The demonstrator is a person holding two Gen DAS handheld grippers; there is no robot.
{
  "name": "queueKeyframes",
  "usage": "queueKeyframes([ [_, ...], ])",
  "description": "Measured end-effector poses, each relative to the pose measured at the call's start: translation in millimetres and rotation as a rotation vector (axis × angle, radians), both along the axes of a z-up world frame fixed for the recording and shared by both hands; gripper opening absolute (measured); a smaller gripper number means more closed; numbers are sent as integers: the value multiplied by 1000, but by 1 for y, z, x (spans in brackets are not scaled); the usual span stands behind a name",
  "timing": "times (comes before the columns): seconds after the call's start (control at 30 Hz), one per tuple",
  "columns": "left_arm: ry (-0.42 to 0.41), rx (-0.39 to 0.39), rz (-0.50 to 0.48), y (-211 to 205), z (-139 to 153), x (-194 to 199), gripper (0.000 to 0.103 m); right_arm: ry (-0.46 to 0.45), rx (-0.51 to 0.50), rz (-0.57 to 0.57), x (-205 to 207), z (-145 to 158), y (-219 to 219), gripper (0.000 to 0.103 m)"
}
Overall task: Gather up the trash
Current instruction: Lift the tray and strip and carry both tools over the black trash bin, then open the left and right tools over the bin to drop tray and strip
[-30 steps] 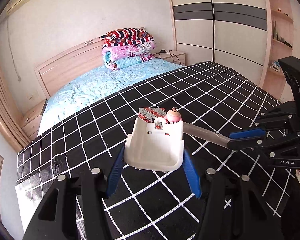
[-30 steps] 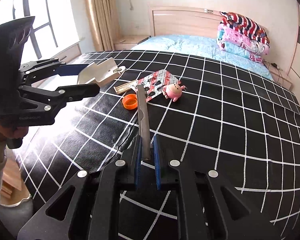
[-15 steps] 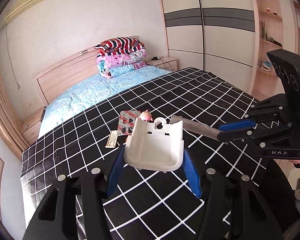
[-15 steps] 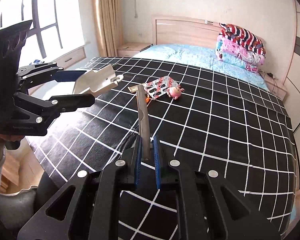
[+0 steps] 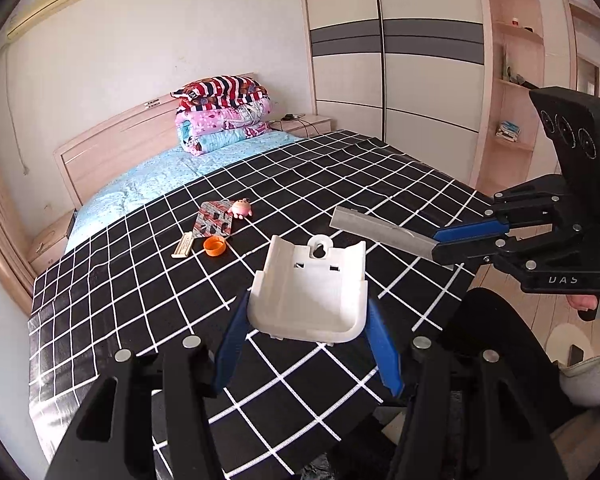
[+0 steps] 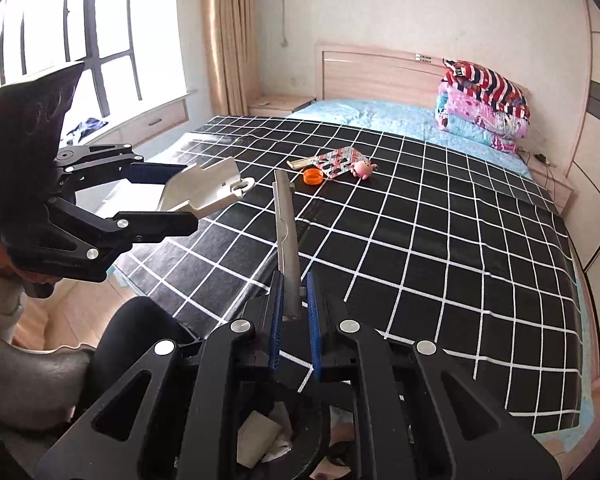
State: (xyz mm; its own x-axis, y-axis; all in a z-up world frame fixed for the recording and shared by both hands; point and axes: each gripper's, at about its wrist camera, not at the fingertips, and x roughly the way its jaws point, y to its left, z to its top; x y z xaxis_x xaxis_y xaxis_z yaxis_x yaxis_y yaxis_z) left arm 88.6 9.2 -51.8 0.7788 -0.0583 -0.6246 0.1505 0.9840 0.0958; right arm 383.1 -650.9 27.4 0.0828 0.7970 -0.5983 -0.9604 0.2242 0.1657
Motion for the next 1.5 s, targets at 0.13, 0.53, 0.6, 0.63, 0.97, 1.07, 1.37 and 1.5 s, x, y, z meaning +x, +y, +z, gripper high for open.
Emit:
queueKeyframes([
  [0.13,9,-21,-14,-12,-7,-19,55,-6,0,23,-14,-5,-13,12],
  [0.53,121,-94,-51,-37,-53,-63,55,45,-53,147,-56,-42,-38,12],
  [0.6,149,-100,-62,-41,-63,-69,55,49,-76,166,-63,-51,-41,12],
  [0.63,164,-105,-66,-43,-69,-71,55,53,-87,174,-65,-55,-42,12],
  [0.97,326,-139,-81,-52,-131,-75,55,176,-199,209,-70,-108,-41,12],
  [1.07,380,-141,-68,-51,-153,-68,55,196,-252,193,-71,-125,-31,12],
  [1.37,499,-148,-24,-48,-201,-47,55,225,-378,153,-68,-168,-4,12],
  [1.5,525,-121,-23,-51,-212,-40,55,229,-402,142,-69,-178,5,12],
])
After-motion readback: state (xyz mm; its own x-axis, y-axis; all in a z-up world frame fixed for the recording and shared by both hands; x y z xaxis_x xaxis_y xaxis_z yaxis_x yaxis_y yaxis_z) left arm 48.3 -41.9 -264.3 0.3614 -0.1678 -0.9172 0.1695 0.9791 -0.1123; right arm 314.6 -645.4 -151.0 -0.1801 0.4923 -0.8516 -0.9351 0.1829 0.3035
